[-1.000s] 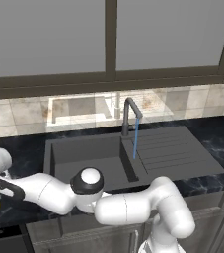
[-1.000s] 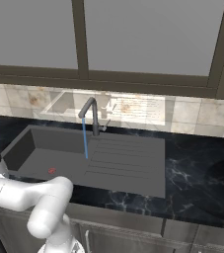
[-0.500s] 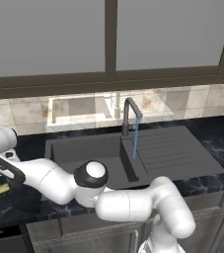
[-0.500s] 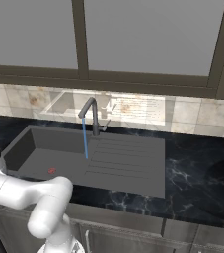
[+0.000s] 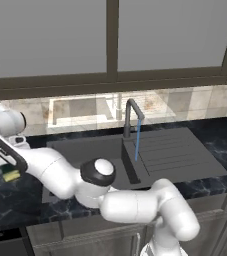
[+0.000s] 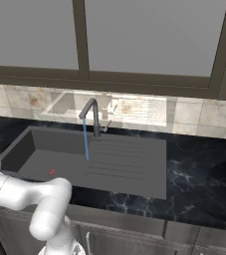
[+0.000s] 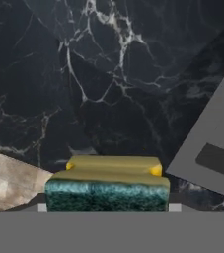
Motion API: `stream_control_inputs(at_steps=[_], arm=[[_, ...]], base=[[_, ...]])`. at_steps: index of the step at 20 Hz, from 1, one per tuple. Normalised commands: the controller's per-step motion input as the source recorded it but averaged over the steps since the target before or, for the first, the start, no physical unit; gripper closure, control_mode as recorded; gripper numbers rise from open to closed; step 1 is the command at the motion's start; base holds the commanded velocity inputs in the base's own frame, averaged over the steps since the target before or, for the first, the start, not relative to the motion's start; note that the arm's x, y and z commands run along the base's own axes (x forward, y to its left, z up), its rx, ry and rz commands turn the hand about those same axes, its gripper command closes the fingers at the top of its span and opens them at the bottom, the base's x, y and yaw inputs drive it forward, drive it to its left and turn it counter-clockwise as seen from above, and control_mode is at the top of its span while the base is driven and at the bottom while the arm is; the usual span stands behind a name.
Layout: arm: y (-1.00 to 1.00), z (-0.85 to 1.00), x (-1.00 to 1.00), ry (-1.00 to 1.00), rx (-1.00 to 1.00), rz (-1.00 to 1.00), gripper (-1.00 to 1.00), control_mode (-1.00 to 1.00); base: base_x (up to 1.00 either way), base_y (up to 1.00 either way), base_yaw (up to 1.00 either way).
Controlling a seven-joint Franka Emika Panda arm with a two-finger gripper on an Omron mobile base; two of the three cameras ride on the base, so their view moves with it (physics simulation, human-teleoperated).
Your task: Soak the sponge with water for a few seconds and then drop it inside the sink.
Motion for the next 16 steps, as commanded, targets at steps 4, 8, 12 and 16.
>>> stream_control_inputs(at_steps=[4,8,12,16], arm=[[-0.49,0.28,-0.23,-0.04,0.01,0.0,1.0,-1.0],[-0.52,0.09,-0.44,-0.08,0.02,0.0,1.0,-1.0],[-0.56,0.19,-0.48,-0.1,0.03,0.0,1.0,-1.0],[-0.54,0.33,-0.33,-0.08,0.02,0.0,1.0,-1.0]], base=[[0.0,0.0,0.0],[0.0,0.0,0.0],[0.0,0.0,0.0],[0.0,0.0,0.0]])
